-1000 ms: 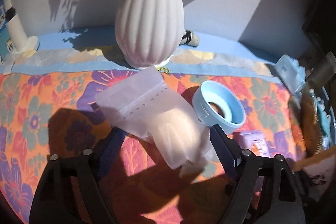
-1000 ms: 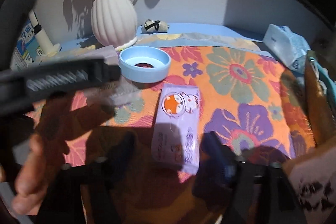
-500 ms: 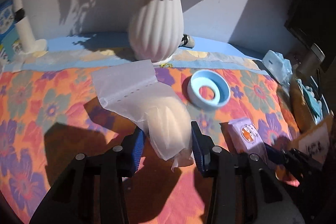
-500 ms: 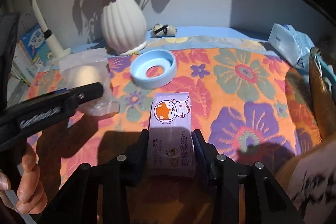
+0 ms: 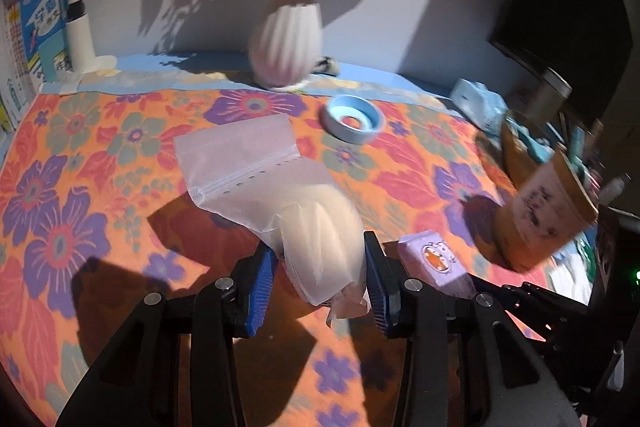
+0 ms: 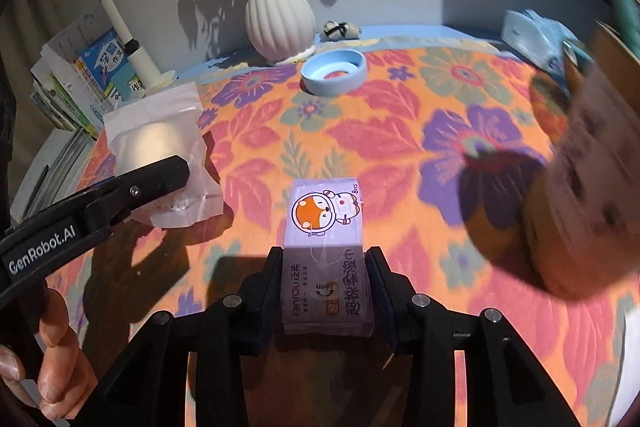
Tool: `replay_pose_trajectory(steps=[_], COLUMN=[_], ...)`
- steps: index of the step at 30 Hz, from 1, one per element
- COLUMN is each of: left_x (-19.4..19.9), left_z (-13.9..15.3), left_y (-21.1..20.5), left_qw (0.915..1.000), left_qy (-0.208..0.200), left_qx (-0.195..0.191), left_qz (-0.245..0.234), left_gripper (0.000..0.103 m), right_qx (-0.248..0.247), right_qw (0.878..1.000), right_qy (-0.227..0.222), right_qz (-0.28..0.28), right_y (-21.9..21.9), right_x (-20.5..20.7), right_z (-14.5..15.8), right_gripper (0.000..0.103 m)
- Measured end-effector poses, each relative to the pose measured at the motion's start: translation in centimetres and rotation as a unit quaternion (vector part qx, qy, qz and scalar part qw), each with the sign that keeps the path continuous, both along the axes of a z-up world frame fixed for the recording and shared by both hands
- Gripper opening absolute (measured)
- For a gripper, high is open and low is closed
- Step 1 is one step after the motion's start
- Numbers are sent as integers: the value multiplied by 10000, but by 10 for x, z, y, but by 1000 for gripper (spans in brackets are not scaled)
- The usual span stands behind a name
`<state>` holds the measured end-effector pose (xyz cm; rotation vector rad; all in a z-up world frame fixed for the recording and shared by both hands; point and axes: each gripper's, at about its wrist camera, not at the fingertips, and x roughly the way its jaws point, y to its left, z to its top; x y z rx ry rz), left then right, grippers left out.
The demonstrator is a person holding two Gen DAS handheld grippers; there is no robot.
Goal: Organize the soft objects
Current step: 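Lift the zip bag and wipe pack and carry them to the glass bowl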
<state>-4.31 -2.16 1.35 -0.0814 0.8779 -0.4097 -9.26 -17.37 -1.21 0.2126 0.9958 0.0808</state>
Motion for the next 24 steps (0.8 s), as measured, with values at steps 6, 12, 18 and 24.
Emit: replay_pose_trajectory(steps=[6,12,18,24], left_x=[-43,-89,-131,-160], left_z=[12,18,16,27], left_y=[-36,-73,-106,-147], left_qw=[9986,9919,9802,9641], left_qy=[-157,-153,-47,-62], left_qx=[-118,-284,-347,-527], left_qz=[-500,-1229,-1950,-2601], left_gripper=[38,38,38,38], right_qx=[595,422,426,287], right_qw=[9967,9962,9908,9849], right_qy=[386,257,263,-20], right_qz=[-386,-719,-1258,-1710], right_y=[-31,-59,-104,-137], right_x=[-32,-76,-125,-157], right_z=[7,31,42,66], right_gripper=[40,40,40,40])
